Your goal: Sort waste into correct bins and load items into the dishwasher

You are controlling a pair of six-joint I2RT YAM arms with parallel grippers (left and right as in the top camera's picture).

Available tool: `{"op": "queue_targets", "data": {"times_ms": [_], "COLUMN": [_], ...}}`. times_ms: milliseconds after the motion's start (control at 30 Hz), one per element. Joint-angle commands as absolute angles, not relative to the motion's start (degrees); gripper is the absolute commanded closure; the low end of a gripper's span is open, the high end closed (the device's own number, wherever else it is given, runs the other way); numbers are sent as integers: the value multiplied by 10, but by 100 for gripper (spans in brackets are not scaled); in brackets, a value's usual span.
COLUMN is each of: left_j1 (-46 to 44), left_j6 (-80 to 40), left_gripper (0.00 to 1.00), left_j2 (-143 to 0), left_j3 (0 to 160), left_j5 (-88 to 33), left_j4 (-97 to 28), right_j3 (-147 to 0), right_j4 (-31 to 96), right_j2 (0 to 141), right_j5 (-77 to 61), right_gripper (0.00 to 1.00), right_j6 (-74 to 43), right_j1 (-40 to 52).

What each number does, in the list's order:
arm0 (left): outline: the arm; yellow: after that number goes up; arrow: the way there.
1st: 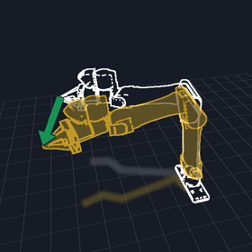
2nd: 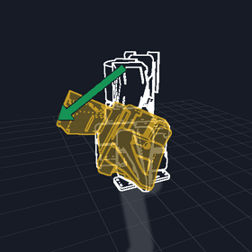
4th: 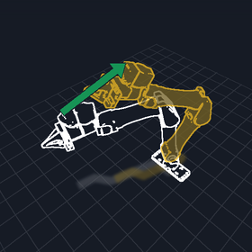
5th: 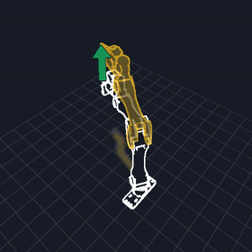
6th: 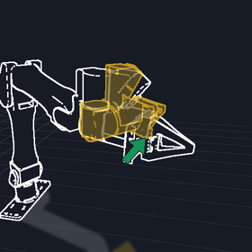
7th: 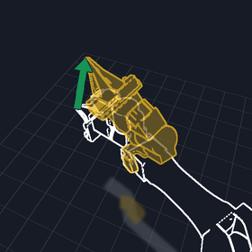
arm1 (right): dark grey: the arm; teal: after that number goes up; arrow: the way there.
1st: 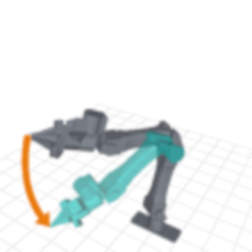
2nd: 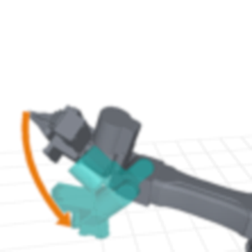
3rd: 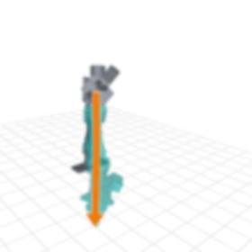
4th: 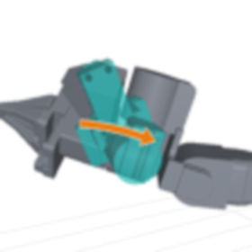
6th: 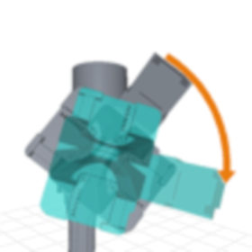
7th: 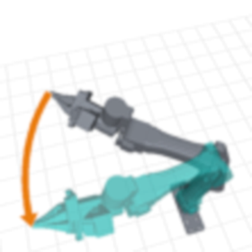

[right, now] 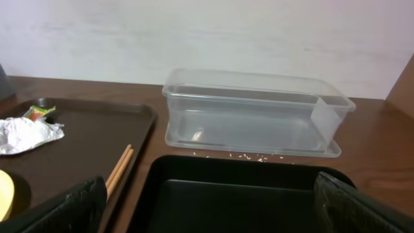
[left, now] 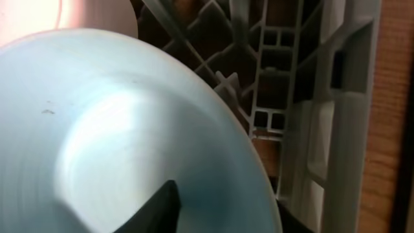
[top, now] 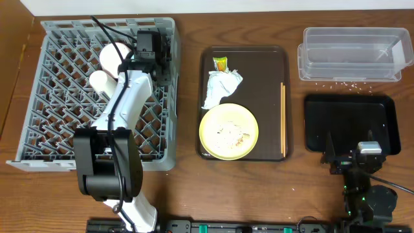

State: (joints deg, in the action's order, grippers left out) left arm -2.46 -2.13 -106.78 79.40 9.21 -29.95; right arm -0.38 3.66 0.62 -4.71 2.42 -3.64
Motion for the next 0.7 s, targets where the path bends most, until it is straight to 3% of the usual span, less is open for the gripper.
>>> {"op": "queue_targets", "data": {"times_ms": [0, 200, 400, 667], "left_j1": [-23, -23, -23, 22], "left_j6": [-29, -43, -89, -134], "left_gripper": [73, 92, 92, 92], "left_j2": [-1075, -1075, -1056, -969], "left_j3": [781, 782, 787, 787], "left_j5": [82, 82, 79, -87], "left_j4": [-303, -289, -288, -275], "right_j3": [-3, -3, -3, -3], "right_j4": [39, 39, 39, 39], "right_j2": [3, 3, 3, 3], "right_j5": [-50, -50, -50, -50], "right_gripper": [1, 1, 1, 1], "right_j6": [33, 33, 33, 33], "right_j1": [-41, -41, -41, -41]}}
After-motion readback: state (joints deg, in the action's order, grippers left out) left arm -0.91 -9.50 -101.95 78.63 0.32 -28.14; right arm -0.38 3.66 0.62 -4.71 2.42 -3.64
